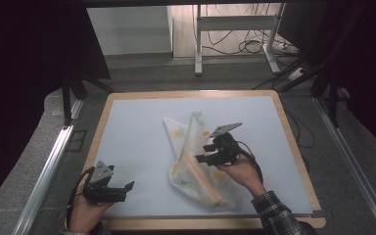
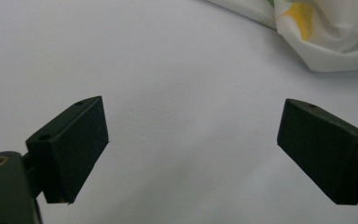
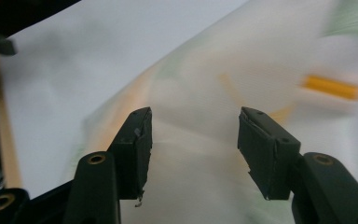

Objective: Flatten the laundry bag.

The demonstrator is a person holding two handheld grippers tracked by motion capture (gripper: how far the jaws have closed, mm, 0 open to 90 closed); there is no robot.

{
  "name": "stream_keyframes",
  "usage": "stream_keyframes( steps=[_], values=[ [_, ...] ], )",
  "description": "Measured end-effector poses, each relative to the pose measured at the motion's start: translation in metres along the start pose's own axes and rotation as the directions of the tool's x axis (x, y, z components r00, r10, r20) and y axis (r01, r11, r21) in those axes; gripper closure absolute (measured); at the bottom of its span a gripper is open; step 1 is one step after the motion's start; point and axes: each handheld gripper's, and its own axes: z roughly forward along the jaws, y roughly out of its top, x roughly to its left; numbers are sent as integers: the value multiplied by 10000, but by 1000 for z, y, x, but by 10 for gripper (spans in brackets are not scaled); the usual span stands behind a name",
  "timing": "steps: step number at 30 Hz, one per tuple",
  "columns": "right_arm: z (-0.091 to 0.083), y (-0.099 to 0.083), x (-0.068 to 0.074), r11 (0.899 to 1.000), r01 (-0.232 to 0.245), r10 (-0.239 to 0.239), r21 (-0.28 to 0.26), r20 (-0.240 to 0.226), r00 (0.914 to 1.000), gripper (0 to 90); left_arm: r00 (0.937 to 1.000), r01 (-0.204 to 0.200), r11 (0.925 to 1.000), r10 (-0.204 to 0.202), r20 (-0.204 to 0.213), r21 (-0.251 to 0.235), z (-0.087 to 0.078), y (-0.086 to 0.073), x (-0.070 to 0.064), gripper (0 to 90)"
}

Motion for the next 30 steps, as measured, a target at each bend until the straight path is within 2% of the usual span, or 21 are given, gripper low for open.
stream_keyframes(
  steps=[3,5,6,8,11,12,15,17,19,20,21,23,26,30],
  values=[
    [-17,-5,-15,10000,-52,58,-67,894,9960,464,10000,32,10000,-31,94,-39,1,1,-1,84],
    [-24,-13,-26,9998,-118,91,150,1674,9859,461,9997,77,10000,-76,226,-54,2,2,-2,86],
    [-26,-18,-32,9994,-267,222,218,1862,9823,444,9996,55,10000,-53,293,-41,3,3,-3,87],
    [-27,-30,-45,9981,-568,518,230,1805,9822,383,9988,20,10000,-18,494,-38,5,7,-5,94],
    [-25,-46,-56,9956,-827,721,442,2025,9766,283,9968,-36,10000,42,794,-85,9,16,-8,115],
    [-23,-52,-60,9942,-925,803,542,1953,9774,259,9953,19,9998,0,973,-186,11,22,-8,125],
    [-18,-62,-66,9913,-997,792,865,2142,9736,251,9872,257,9988,-188,1584,-418,16,38,-8,154],
    [-12,-66,-67,9883,-925,629,1210,2286,9715,283,9852,109,9993,-45,1716,-365,22,51,-11,172],
    [-6,-70,-64,9812,-506,8,1861,2585,9660,336,9841,-154,9994,205,1764,-303,29,64,-14,176],
    [-5,-71,-63,9820,-280,-239,1869,2695,9627,373,9816,-255,9993,305,1883,-289,35,73,-16,181],
    [-6,-72,-61,9832,-332,-151,1795,2610,9652,401,9795,-325,9991,374,1979,-279,40,81,-18,181],
    [-6,-72,-59,9834,-444,-49,1761,2705,9627,438,9729,-533,9983,571,2241,-232,51,95,-25,179],
    [-7,-74,-58,9858,-719,244,1517,2940,9555,569,9659,-948,9954,950,2407,-125,66,114,-36,168],
    [-9,-76,-59,9868,-852,398,1377,3039,9519,733,9563,-1097,9939,1084,2717,-105,82,132,-46,161]
  ],
)
